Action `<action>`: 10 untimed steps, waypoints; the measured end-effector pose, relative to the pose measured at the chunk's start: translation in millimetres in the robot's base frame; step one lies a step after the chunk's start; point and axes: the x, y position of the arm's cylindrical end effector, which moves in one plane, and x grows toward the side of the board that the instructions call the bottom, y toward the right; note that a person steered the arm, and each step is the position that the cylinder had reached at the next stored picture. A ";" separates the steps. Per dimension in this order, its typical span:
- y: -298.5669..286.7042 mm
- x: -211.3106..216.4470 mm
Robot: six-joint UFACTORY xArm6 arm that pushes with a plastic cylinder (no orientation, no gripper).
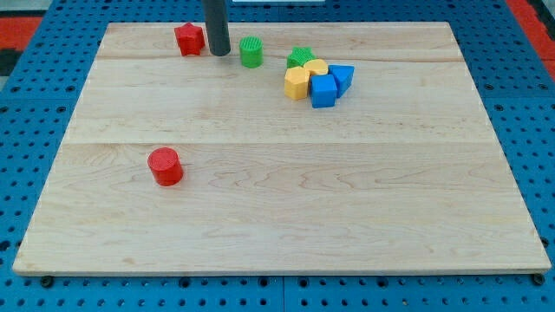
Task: Move the green circle to the top right of the green star
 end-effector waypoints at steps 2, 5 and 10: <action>82.6 -10.9; 126.7 -52.5; 167.5 -55.0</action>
